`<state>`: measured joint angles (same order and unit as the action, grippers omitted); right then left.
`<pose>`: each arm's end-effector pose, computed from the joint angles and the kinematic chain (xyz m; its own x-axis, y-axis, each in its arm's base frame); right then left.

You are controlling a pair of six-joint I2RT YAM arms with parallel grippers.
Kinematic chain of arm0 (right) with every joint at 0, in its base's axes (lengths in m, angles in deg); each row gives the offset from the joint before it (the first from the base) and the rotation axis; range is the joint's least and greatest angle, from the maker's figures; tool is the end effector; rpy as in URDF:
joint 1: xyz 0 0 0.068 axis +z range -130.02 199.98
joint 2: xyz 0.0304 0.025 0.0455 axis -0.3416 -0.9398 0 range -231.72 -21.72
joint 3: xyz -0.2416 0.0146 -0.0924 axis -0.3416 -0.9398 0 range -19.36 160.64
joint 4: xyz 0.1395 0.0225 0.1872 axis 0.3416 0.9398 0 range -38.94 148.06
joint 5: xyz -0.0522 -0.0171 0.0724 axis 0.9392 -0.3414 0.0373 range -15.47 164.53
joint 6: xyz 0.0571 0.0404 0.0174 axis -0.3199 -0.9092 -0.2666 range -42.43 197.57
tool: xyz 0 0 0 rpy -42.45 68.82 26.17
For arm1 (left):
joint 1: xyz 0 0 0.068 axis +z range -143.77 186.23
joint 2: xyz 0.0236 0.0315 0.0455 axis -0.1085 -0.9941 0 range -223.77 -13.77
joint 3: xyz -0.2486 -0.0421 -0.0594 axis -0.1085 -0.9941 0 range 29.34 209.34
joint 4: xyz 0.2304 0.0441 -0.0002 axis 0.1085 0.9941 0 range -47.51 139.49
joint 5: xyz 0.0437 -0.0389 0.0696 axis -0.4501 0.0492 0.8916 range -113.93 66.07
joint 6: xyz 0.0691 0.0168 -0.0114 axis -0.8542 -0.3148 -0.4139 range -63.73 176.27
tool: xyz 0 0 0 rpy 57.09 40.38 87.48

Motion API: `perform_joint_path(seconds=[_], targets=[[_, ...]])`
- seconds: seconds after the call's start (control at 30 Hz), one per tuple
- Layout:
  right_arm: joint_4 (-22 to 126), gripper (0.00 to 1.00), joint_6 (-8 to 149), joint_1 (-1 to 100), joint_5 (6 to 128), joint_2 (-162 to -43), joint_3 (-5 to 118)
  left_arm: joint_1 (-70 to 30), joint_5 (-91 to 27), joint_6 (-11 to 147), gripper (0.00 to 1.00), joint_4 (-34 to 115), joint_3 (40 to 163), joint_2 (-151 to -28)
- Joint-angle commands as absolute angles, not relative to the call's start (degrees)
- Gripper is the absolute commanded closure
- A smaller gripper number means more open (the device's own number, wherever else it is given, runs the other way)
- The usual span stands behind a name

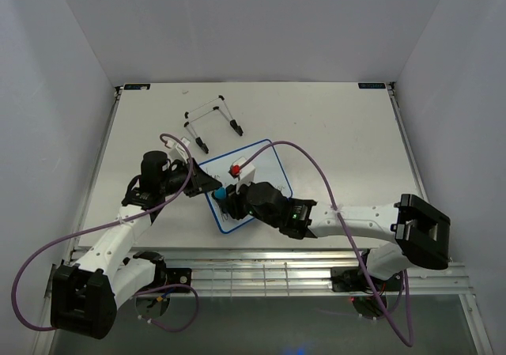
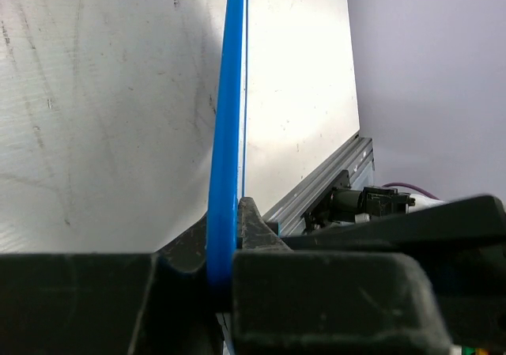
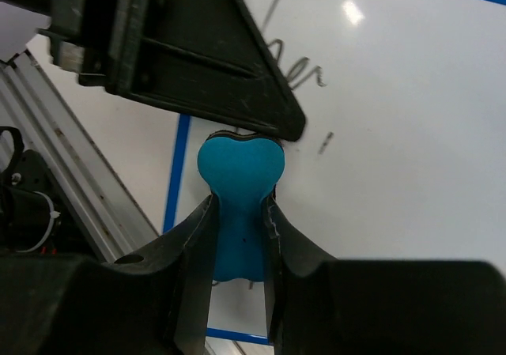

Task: Erase the whiteboard

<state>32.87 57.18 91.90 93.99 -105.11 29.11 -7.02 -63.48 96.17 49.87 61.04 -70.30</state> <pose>0.1205 0.3052 0.2497 -0.3614 -0.0490 -0.9311 -0.7163 0.6538 0.2436 0.1910 -0.0840 0.2216 -0.8477 -0.3086 -0.4314 0.2051 0.5593 -0.8032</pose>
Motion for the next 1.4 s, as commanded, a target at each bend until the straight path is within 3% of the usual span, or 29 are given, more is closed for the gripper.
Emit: perform_joint_path(seconds=[0.0,0.23,0.37,0.6,0.83,1.17,1.37], targets=[[32.69,0.79,55.68,96.17,89.29,-109.6,32.58,-8.89,-68.49,98.81,1.0,46.53,61.77,-67.74],[34.1,0.79,56.38,96.36,92.61,-109.44,32.76,-8.89,-68.67,98.55,1.0,46.97,62.29,-67.82],[34.45,0.79,55.6,93.9,95.0,-107.15,25.84,-8.89,-69.28,98.11,1.0,47.41,63.08,-68.09],[34.45,0.79,51.38,81.71,96.41,-102.49,11.08,-8.89,-69.64,97.93,1.0,48.2,63.44,-67.39],[37.17,0.79,52.51,74.64,94.33,-99.94,8.32,-8.89,-69.37,98.1,1.0,48.38,62.74,-66.94],[29.8,0.8,53.66,94.31,91.41,-101.34,19.9,-8.89,-68.05,99.86,1.0,47.15,62.12,-66.95],[28.3,0.8,53.57,100.74,89.91,-105.21,25.54,-8.89,-67.7,100.04,1.0,47.06,61.68,-66.95]])
